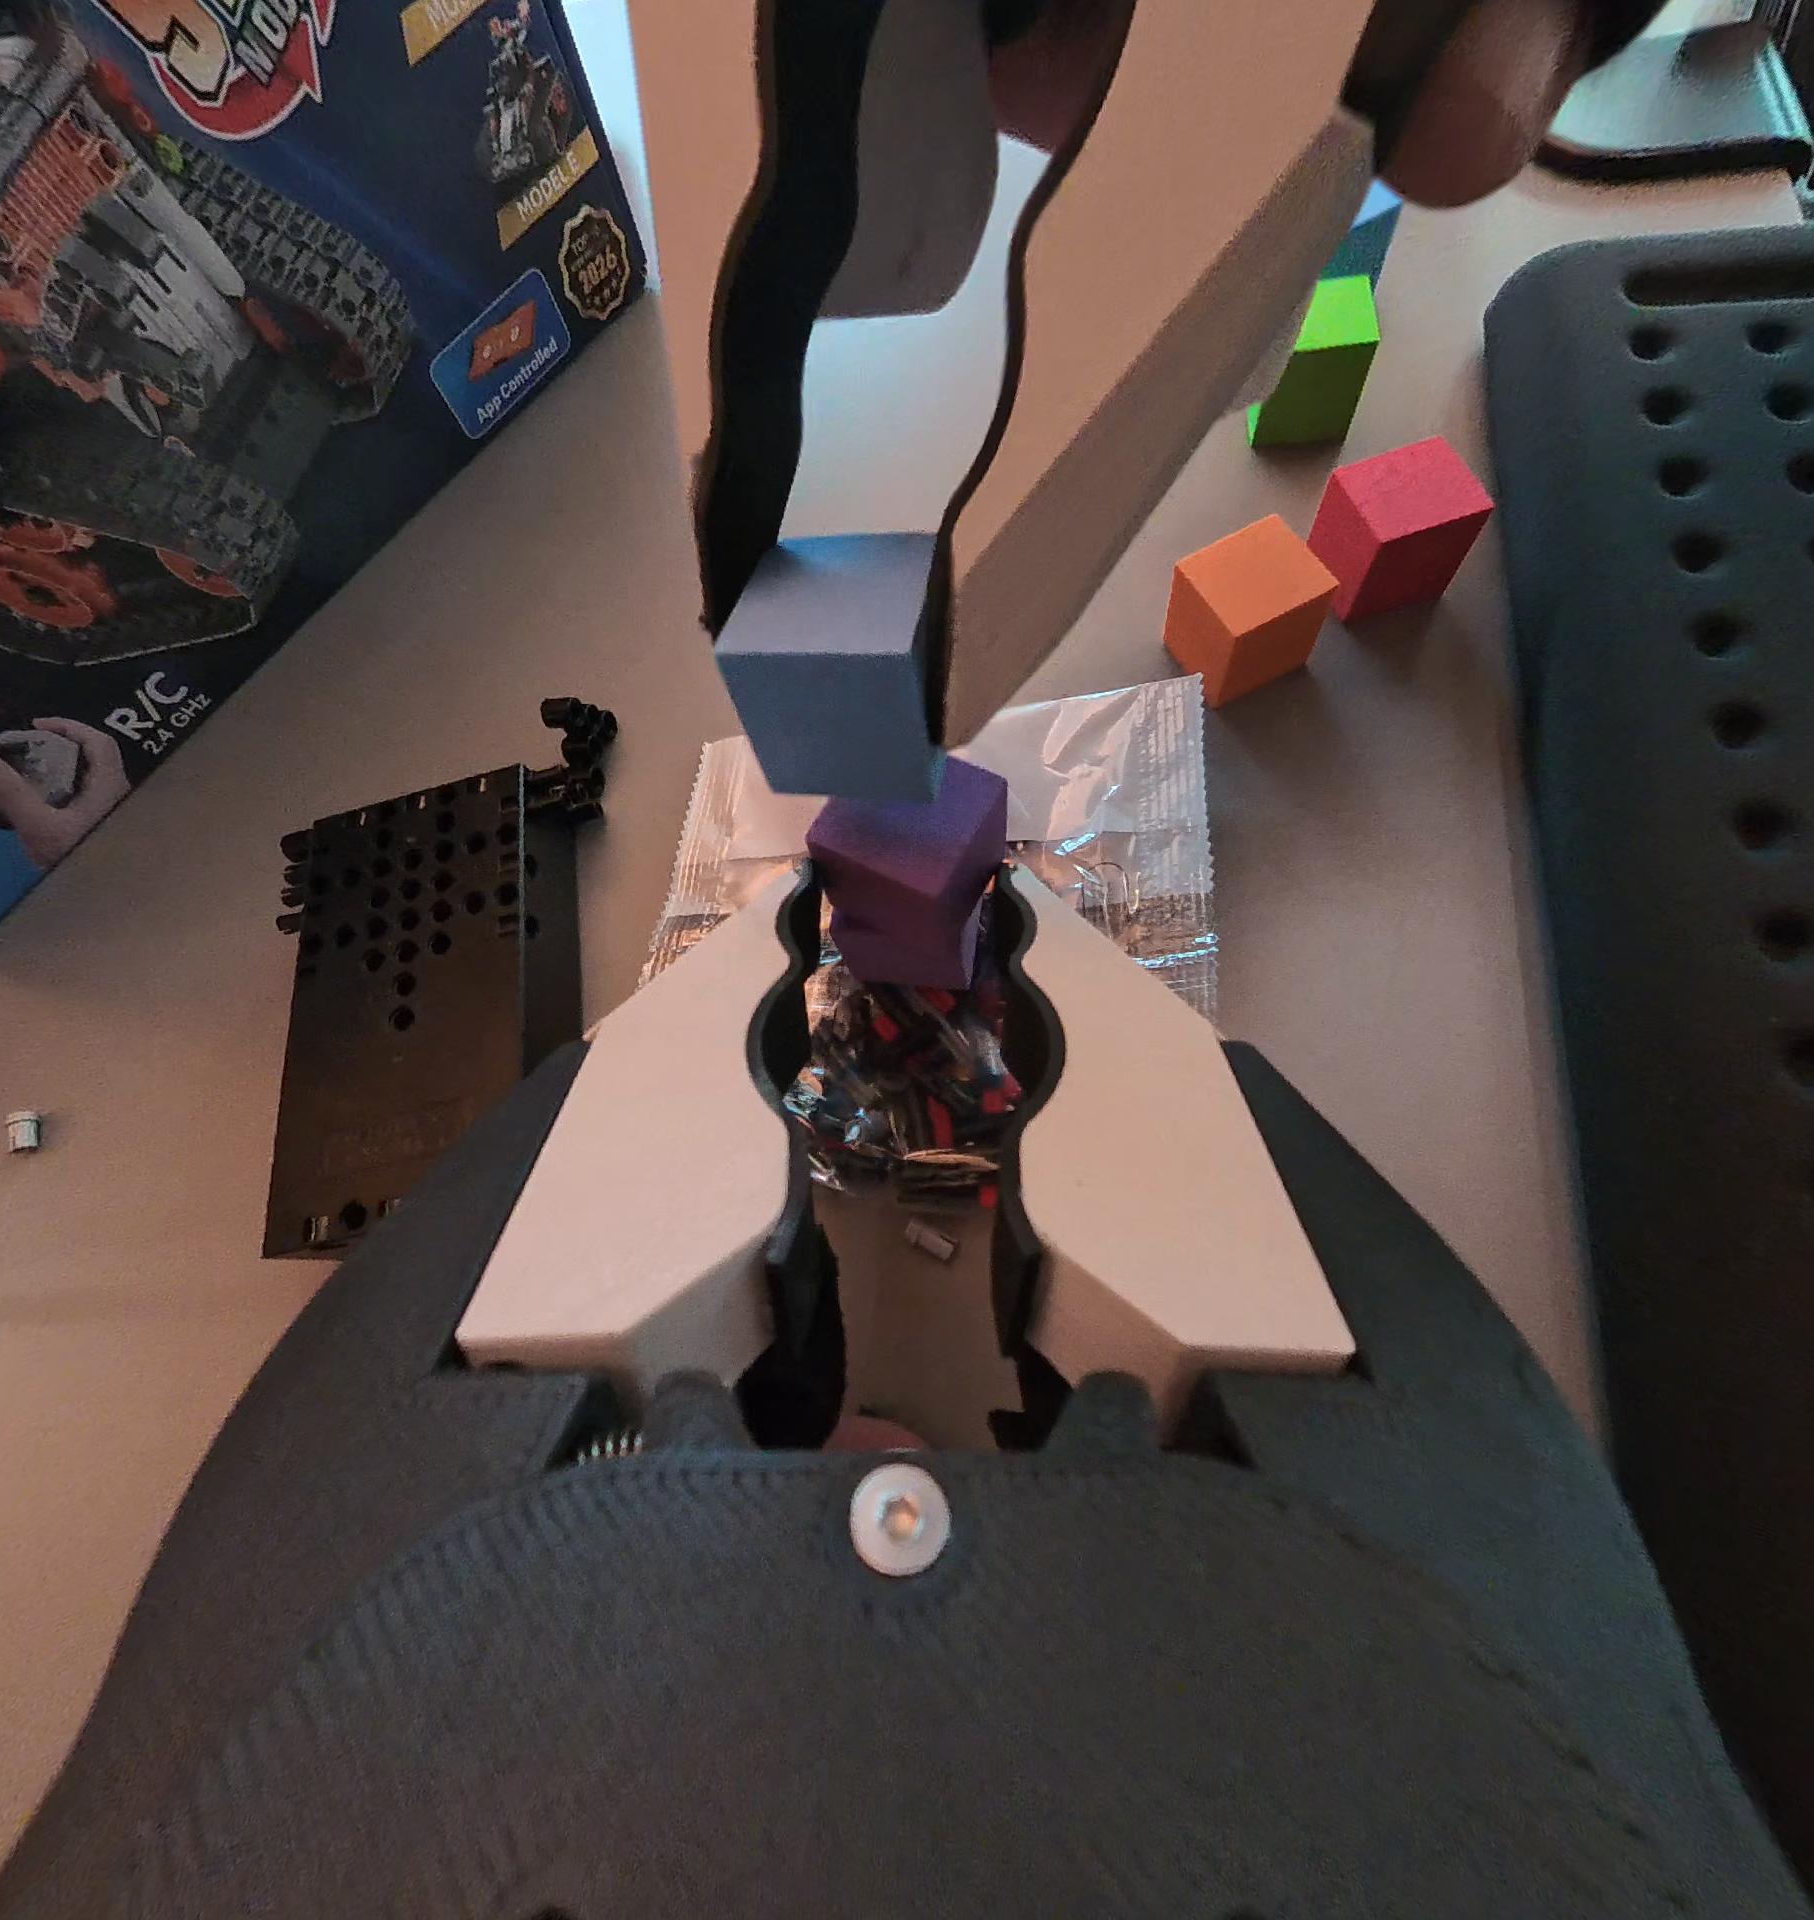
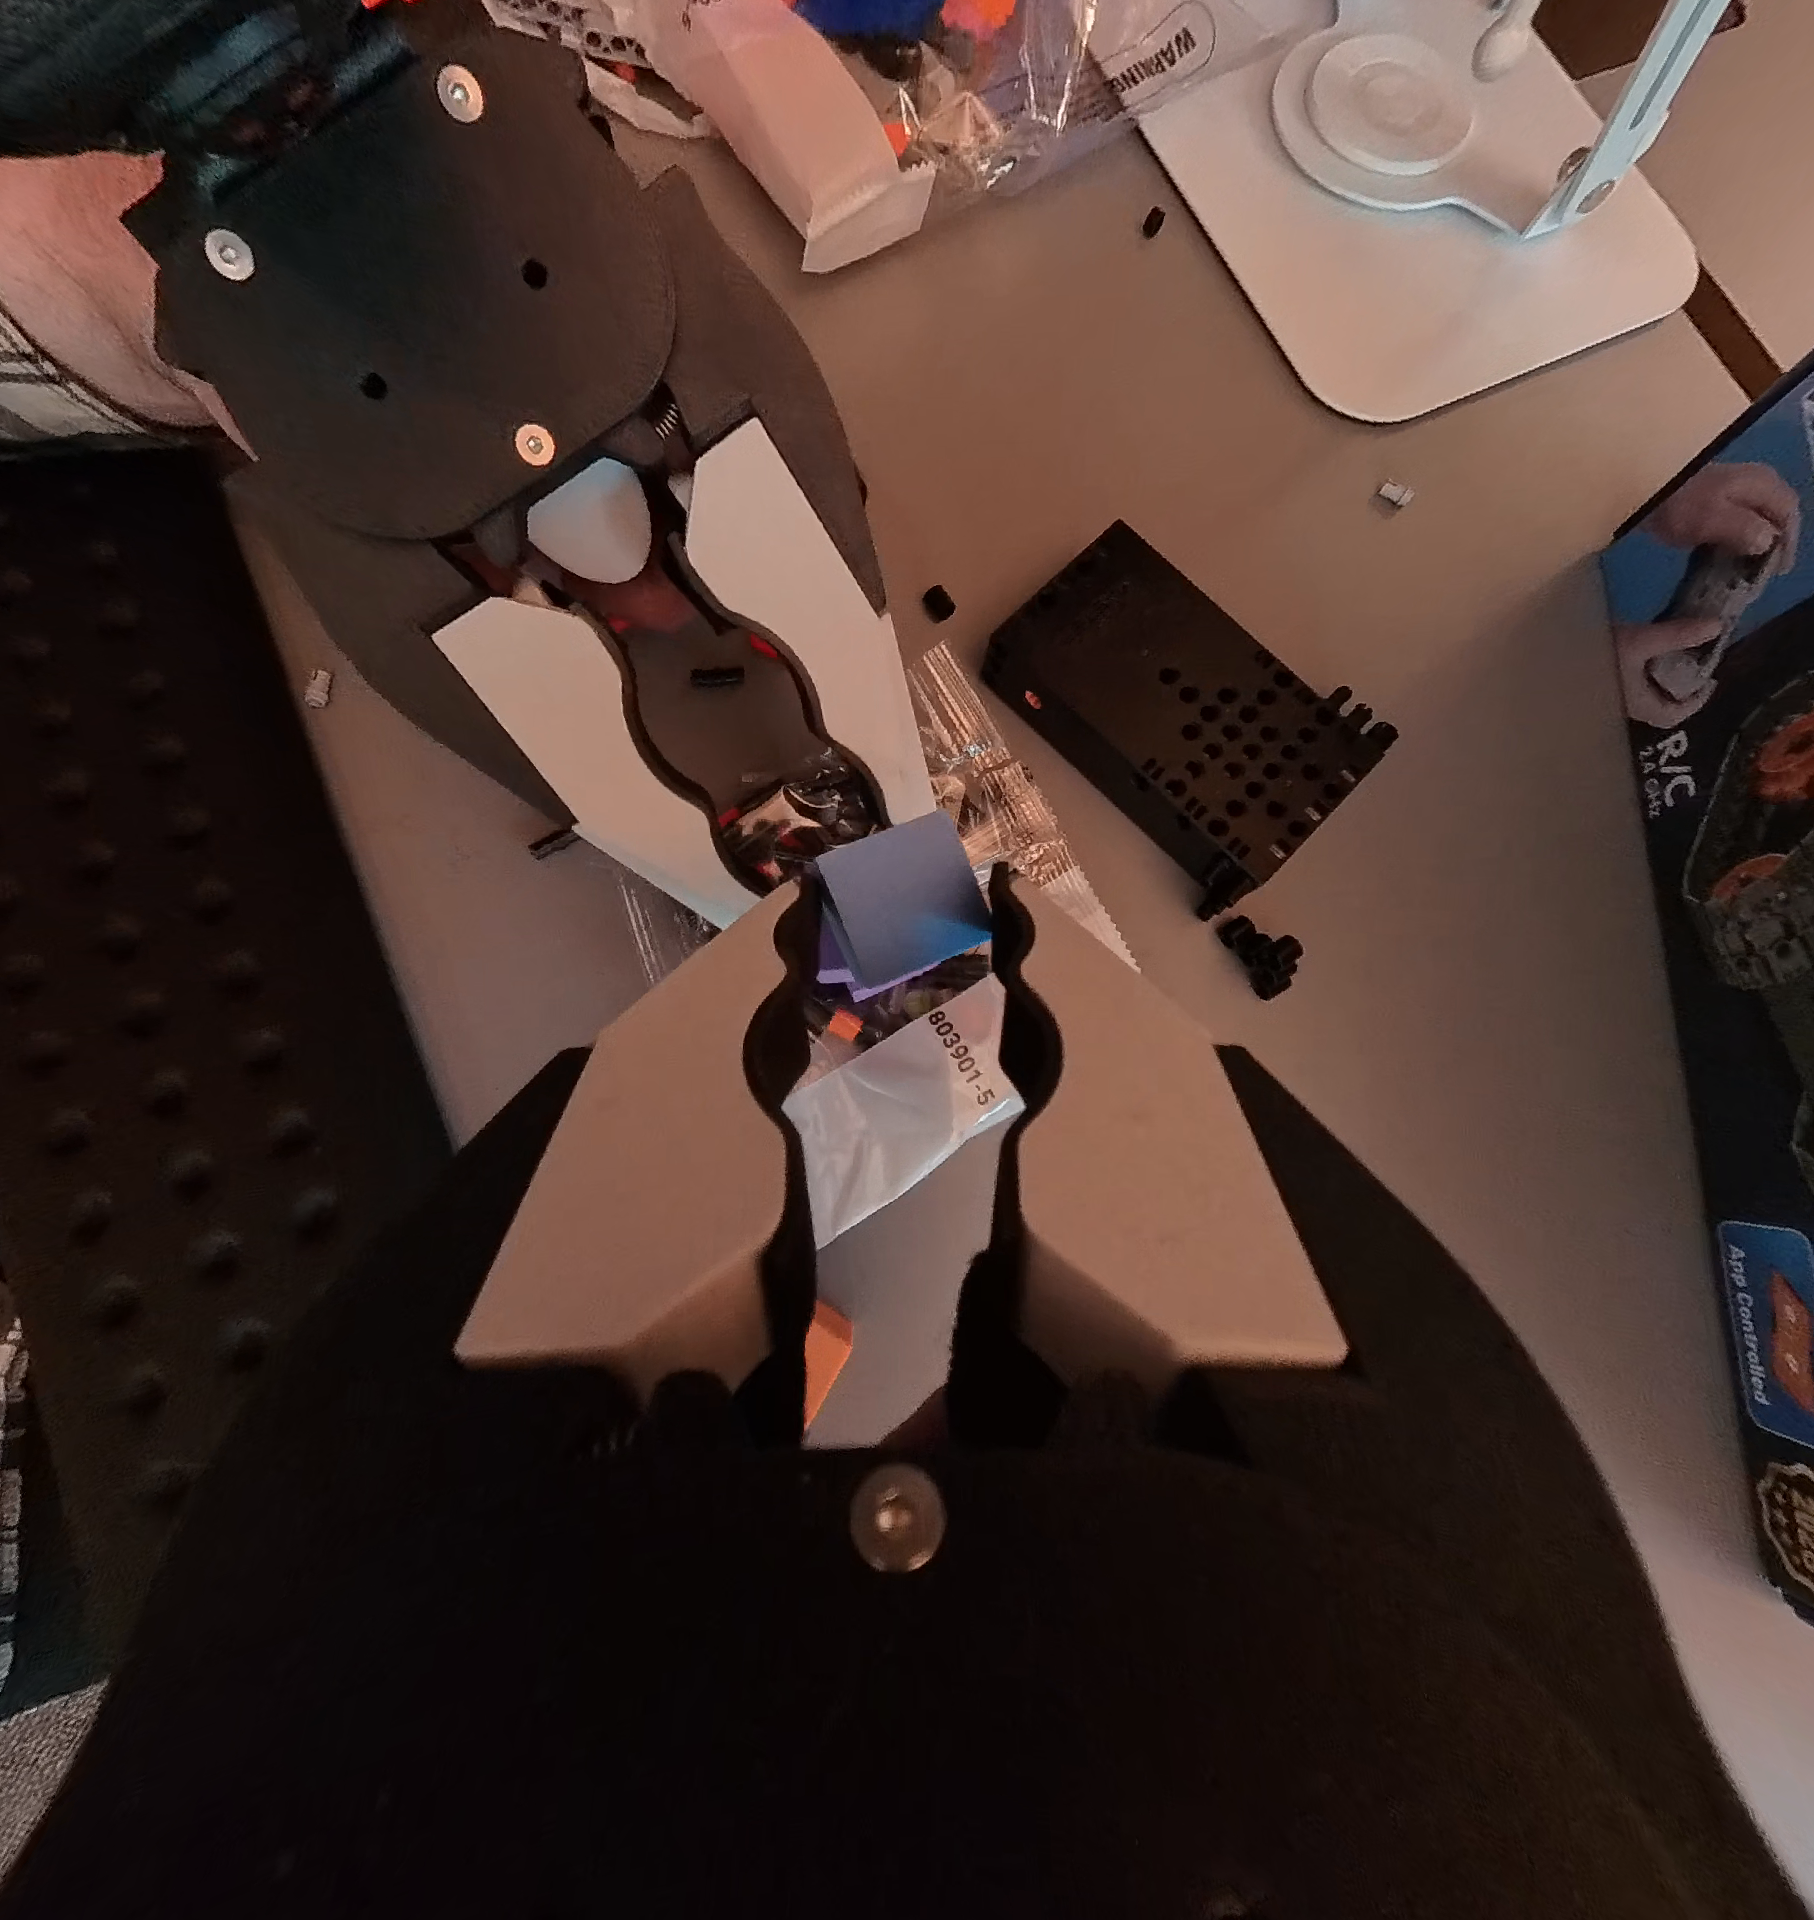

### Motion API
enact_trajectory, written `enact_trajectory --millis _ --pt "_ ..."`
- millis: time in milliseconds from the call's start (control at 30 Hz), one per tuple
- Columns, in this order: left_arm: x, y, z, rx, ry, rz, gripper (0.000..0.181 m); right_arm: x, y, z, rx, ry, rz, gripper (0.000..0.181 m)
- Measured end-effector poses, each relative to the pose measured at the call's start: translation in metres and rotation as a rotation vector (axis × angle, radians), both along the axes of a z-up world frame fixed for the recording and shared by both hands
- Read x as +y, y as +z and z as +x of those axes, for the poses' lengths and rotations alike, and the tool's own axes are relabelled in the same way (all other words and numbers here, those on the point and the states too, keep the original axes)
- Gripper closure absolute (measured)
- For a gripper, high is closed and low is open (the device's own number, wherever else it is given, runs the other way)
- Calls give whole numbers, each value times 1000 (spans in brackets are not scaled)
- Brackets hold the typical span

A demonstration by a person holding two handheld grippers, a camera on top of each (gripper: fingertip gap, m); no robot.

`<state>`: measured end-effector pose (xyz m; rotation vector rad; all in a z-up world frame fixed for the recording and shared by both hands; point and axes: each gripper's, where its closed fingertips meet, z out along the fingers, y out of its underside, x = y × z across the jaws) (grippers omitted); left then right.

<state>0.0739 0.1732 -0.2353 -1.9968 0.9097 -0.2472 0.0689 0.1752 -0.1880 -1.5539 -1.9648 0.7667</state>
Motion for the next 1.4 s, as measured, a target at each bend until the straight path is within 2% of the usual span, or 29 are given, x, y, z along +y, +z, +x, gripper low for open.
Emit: enact_trajectory --millis 200,367,633,800,967,1200,1400 --pt "5 6 -5 -24 34 23 150 4 6 3 24 -15 0 150" --pt "3 -1 -1 -18 17 -4 150 3 5 4 27 -14 -8 150" --pt "1 -1 -3 -32 15 -19 139 -4 3 1 17 13 -9 150" --pt "2 -1 -4 -19 21 -9 150 -6 1 0 7 22 -2 150" --pt "3 -1 -5 -40 39 -28 141 -4 1 -2 15 12 -2 150" --pt "1 2 -5 -50 35 -19 140 -4 -13 -4 -43 11 40 150" --pt "0 -1 -5 -30 28 -25 143 -5 -12 -7 -39 12 42 150"
